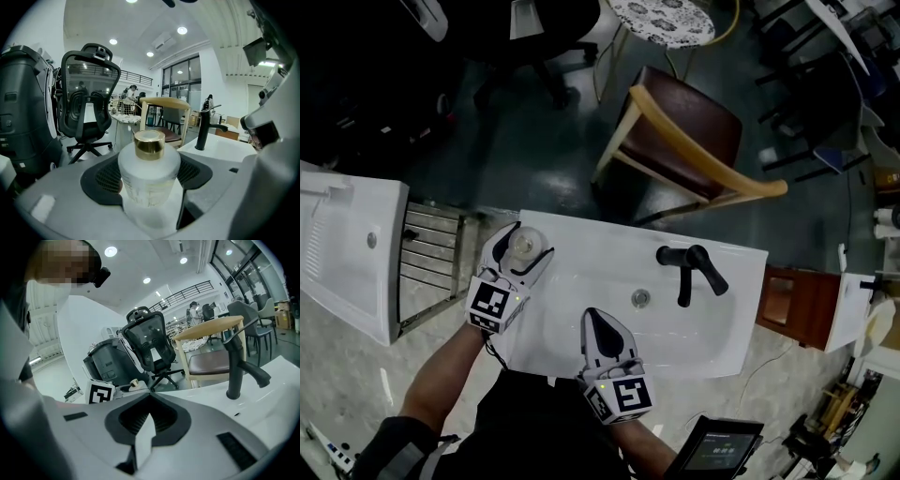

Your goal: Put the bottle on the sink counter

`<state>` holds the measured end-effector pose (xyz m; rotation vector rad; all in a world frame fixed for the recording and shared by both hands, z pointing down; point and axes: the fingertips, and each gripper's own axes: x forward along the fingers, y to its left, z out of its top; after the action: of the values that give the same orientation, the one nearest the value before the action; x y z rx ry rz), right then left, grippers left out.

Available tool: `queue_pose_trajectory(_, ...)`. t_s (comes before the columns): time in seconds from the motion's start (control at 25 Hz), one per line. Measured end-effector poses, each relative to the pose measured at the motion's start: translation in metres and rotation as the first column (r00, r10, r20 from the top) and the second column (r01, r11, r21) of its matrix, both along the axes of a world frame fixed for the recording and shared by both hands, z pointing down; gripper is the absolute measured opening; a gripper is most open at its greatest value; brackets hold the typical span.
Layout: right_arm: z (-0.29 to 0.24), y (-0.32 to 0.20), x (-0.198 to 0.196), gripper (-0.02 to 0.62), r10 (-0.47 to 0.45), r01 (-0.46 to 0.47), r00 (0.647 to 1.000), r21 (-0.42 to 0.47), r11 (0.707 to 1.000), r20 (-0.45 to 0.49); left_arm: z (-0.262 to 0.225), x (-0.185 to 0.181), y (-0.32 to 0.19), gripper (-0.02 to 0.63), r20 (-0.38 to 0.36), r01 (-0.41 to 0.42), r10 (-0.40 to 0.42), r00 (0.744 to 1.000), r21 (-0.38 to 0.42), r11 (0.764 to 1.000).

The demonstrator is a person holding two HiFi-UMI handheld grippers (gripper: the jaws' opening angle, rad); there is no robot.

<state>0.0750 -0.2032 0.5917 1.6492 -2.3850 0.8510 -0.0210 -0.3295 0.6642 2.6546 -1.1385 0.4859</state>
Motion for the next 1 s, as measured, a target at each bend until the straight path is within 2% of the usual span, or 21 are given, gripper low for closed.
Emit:
queue_pose_trajectory(0.4, 0.018, 0.002, 0.001, -0.005, -0.003, 0.003, 1.000, -0.051, 0.999, 0.006, 0.032, 0.006, -0.009, 0.337, 0.026, -0.011, 0.012, 1.000, -0.024, 1.000)
queue_pose_trajectory(1.0, 0.022, 0.003, 0.001, -0.005, -0.003, 0.004, 1.000, -0.067, 0.998, 0.003, 0.041, 0.015, -0.013, 0.337, 0.055, -0.026, 0.026, 0.998, -0.002, 1.000)
